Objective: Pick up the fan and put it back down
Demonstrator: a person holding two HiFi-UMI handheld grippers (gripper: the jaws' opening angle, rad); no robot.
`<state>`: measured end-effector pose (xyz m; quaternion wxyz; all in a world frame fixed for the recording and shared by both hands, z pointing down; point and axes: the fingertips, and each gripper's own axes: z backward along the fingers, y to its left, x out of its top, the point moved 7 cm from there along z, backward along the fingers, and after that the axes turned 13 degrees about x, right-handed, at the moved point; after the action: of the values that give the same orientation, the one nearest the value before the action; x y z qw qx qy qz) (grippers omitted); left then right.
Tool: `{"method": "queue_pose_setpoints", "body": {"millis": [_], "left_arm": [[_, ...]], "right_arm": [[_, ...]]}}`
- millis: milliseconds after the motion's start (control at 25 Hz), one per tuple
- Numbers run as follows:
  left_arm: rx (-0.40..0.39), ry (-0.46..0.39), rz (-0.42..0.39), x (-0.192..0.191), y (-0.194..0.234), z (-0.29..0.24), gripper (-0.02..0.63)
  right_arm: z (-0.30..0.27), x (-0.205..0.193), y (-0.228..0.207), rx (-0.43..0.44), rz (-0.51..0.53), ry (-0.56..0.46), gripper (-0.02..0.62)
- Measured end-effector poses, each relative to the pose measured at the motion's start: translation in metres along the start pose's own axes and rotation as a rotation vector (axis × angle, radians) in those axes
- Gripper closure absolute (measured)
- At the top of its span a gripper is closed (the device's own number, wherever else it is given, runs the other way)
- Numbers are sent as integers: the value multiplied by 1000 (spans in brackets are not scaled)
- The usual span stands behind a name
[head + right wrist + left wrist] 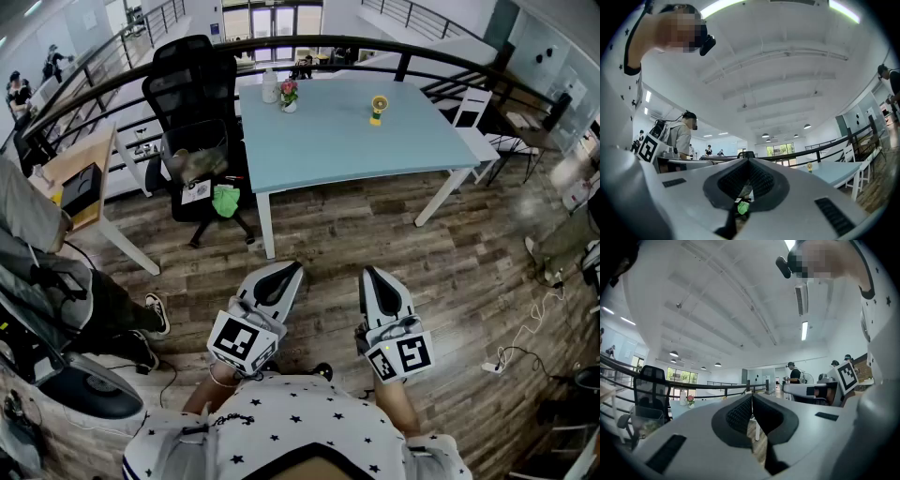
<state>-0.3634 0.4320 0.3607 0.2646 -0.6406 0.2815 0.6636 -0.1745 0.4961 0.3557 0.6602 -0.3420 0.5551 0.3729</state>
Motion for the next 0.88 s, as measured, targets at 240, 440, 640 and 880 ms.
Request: {"method": "queue_pose_setpoints", "body": {"millis": [240,440,640,880], "left_arm": [[10,9,5,1,-5,-1,577],[29,16,1,0,-9,-3,577],[36,24,2,-3,-16,-7,577],[54,33,3,-2,-30,-14,577]], "right_arm": [[5,1,-5,-1,-10,-3,598],[9,-1,-11,5,-29,-10,598],[15,-4,-21,-11,-29,-4,598],[27,-2,-35,-16,-22,-2,598]]}}
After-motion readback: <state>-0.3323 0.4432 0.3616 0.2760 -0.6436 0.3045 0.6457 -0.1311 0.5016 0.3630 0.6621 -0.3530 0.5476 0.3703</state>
